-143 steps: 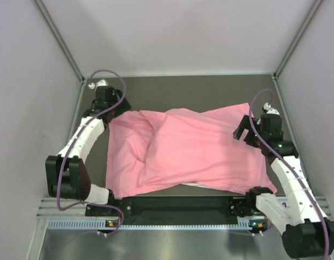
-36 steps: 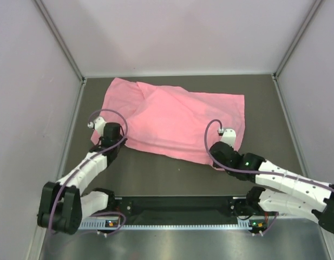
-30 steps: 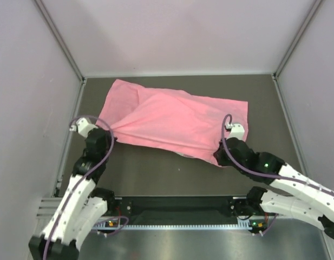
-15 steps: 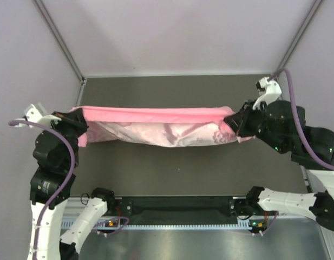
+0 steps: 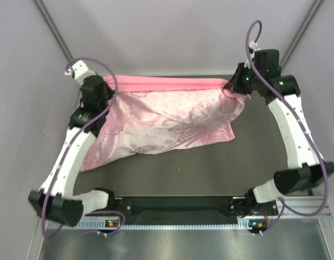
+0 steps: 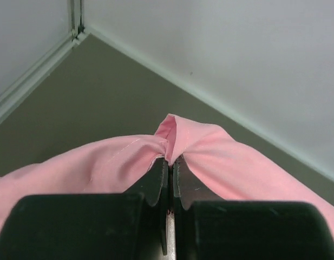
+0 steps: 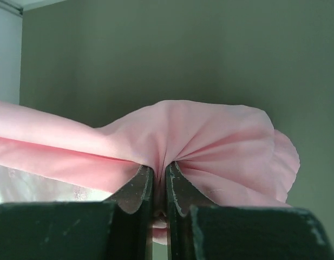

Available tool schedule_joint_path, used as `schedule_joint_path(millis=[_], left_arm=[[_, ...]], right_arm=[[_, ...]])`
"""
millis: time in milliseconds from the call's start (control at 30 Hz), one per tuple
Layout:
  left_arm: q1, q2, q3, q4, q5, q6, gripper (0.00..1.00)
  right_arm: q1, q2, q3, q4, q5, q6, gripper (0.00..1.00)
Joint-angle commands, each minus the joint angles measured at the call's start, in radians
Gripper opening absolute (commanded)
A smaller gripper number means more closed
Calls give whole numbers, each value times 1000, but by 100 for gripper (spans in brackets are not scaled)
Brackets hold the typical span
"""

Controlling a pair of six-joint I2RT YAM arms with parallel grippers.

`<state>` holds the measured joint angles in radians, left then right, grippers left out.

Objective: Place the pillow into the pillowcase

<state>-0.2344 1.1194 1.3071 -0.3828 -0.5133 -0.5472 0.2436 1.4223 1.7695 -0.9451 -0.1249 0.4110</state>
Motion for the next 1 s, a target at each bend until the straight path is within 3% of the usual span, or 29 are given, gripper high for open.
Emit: schedule_joint_path(millis=[0,100,233,267,333,400,433,467,500,567,633,667,700,733,867,967], left_arm=[[61,150,43,169,-126,7,0],[73,279,116,267,-180,4,0],[104,498,340,269,-231,26,0],[110,535,374,271,-226,30,0],[125,635,437,306,-200,49,0],[135,701,463,334,-182,55,0],[139,768,486,366,-118,73,1],[142,802,506,374,-99,82,8],[145,838,570,368,-87,90,28],[147,924,647,315,-76,118,35],[148,960,716,294,-82,122,50],[149,967,731,286,-91,121,62],[149,967,757,271,-99,115,85],[149,965,767,243,-111,112,99],[149,901,745,147,-82,84,99],[149,801,644,81,-18,1,97]], right_arm=[[-102,119,118,150,-119,-26,0],[-142,338,327,160,-160,0,1],[-173,539,611,251,-226,101,3],[-179,570,628,285,-251,121,14],[-190,631,627,368,-252,173,24],[-201,683,610,469,-233,202,50],[-205,701,593,492,-226,227,58],[-210,719,591,526,-229,236,71],[-217,746,590,531,-232,245,77],[-221,754,568,548,-228,233,82],[-221,725,500,568,-219,194,83],[-221,710,472,569,-207,178,89],[-221,675,402,569,-199,152,93],[-221,655,360,572,-199,143,95],[-219,612,182,562,-216,118,95],[-214,619,47,580,-228,130,95]])
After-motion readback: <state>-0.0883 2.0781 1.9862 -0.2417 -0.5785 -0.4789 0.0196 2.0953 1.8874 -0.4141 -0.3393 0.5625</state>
